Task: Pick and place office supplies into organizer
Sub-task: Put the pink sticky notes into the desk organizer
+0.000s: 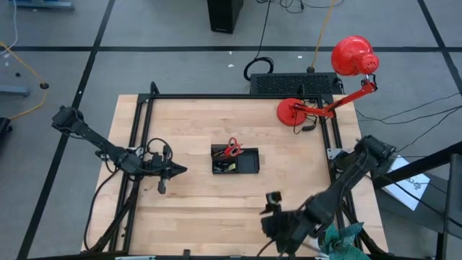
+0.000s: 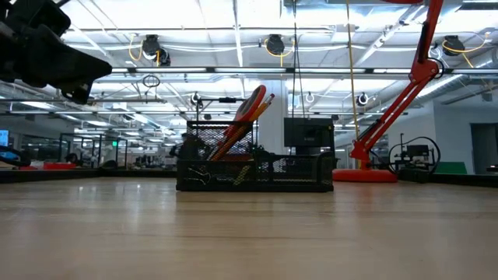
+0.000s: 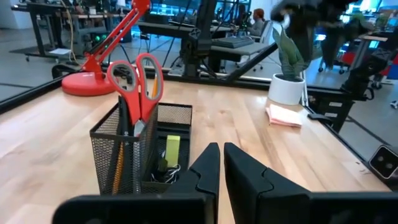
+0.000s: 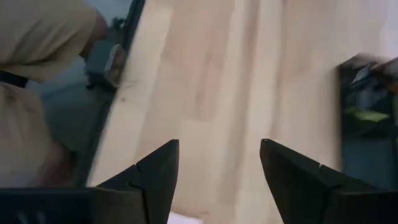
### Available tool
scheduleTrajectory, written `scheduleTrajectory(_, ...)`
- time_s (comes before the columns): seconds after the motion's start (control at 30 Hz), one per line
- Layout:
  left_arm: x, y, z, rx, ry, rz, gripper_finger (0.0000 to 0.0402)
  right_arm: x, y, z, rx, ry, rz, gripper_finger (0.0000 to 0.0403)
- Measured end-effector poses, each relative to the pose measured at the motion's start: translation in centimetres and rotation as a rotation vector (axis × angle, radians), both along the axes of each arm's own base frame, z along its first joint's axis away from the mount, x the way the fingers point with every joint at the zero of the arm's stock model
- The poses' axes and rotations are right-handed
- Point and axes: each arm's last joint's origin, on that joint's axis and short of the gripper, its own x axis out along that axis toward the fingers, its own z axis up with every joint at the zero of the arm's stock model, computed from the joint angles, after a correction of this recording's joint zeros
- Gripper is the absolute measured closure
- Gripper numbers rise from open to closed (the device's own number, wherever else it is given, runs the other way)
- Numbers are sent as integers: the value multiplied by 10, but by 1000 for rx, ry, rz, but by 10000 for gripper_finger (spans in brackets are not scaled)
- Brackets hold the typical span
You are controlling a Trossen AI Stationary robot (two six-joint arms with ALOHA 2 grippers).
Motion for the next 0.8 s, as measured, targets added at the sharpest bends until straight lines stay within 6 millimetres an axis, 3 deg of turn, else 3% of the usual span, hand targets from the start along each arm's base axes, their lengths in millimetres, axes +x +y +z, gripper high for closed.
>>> scheduleTrajectory(0.2,0,0,0,-14,-1,1,371,-10,33,-35,94,130,-79,199)
scheduleTrajectory(0.4,0,0,0,-18,-1,1,371,-31,54,-52,142,218,-182,202)
scheduleTrajectory(0.6,0,0,1,-26,-8,2,371,-41,44,-59,3,247,-296,204)
scheduleTrajectory(0.8,0,0,1,-52,-6,4,371,-40,38,-67,-19,310,-271,204)
